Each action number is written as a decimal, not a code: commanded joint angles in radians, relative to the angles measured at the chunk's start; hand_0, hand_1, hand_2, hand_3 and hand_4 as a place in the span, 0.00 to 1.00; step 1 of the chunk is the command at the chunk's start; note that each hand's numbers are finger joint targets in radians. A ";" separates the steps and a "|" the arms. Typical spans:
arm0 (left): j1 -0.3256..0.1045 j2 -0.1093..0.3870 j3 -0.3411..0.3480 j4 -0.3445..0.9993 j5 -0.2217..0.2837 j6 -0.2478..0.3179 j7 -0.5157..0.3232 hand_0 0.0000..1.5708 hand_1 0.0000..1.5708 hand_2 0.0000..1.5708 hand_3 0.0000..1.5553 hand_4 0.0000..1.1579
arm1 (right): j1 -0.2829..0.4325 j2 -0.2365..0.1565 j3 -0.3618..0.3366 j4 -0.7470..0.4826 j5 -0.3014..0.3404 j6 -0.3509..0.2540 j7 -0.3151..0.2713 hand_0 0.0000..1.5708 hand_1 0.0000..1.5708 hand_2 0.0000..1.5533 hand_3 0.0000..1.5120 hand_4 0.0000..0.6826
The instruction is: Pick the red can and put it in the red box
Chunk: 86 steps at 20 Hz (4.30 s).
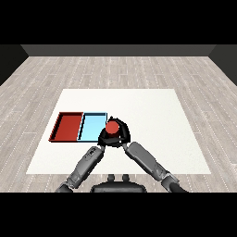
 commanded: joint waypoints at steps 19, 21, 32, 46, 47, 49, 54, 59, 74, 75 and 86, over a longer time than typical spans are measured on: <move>-0.106 -0.013 -0.039 0.051 0.057 0.362 0.025 1.00 1.00 0.97 0.92 0.90 | 0.021 -0.007 -0.015 -0.023 -0.095 0.054 -0.026 0.90 0.90 0.91 0.90 0.69; -0.022 -0.010 0.013 0.001 -0.030 0.325 0.037 1.00 1.00 0.97 0.93 0.97 | -0.008 0.007 0.006 0.016 -0.075 0.024 -0.053 0.75 0.75 0.76 0.72 0.00; -0.012 -0.014 0.029 -0.005 -0.069 0.288 0.021 1.00 1.00 1.00 0.96 0.98 | 0.036 0.007 -0.069 0.004 0.081 0.106 0.008 0.00 0.00 0.00 0.00 0.00; -0.011 0.030 0.092 0.039 -0.073 0.284 0.012 1.00 1.00 1.00 0.95 0.98 | 0.218 -0.127 -0.250 -0.313 0.080 0.163 0.017 0.00 0.00 0.00 0.00 0.00; -0.019 0.072 0.093 0.035 -0.095 0.305 0.023 1.00 1.00 1.00 0.95 0.98 | 0.247 -0.159 -0.257 -0.390 0.068 0.155 0.034 0.00 0.00 0.00 0.00 0.00; 0.037 0.132 0.087 -0.047 -0.119 0.323 0.061 1.00 1.00 1.00 0.95 0.98 | 0.295 -0.219 -0.298 -0.421 0.050 0.188 0.053 0.00 0.00 0.00 0.00 0.00; -0.018 0.286 0.206 0.003 -0.099 0.247 0.082 1.00 1.00 1.00 0.94 0.96 | 0.507 -0.276 -0.344 -0.444 0.021 0.212 -0.009 0.00 0.00 0.00 0.00 0.00; -0.019 0.392 0.268 0.089 -0.141 0.270 0.152 1.00 1.00 0.99 0.94 0.95 | 0.553 -0.340 -0.441 -0.410 -0.016 0.291 -0.054 0.00 0.00 0.00 0.00 0.00; -0.367 0.379 0.412 0.914 -0.206 0.193 0.065 1.00 1.00 0.99 0.96 0.90 | 0.422 -0.277 -0.461 -0.208 0.044 0.272 -0.018 0.00 0.00 0.00 0.00 0.00; -0.405 0.398 0.412 0.948 -0.215 0.186 0.095 1.00 1.00 0.98 0.94 0.89 | 0.441 -0.243 -0.457 -0.179 0.044 0.255 -0.042 0.00 0.00 0.00 0.00 0.00; -0.403 0.371 0.450 1.151 -0.200 0.232 0.252 0.56 0.56 0.56 0.22 0.58 | 0.371 -0.262 -0.530 -0.086 0.008 0.313 -0.070 0.00 0.00 0.00 0.00 0.00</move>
